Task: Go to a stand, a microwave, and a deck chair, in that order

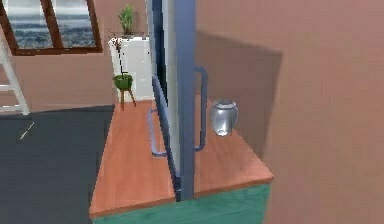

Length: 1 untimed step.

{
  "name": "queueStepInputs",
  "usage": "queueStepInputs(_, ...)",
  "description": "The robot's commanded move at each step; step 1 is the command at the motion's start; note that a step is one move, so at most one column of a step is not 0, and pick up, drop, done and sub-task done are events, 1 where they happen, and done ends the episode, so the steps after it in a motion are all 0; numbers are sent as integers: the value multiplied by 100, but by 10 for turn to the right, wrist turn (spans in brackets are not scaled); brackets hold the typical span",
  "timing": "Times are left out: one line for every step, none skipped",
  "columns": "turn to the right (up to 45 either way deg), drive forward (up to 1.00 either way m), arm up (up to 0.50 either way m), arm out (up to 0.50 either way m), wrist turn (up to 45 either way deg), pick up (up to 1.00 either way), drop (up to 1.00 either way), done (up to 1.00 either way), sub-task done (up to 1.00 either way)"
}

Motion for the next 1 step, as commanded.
queueStepInputs(450,0,0,0,0,0,0,0,0)
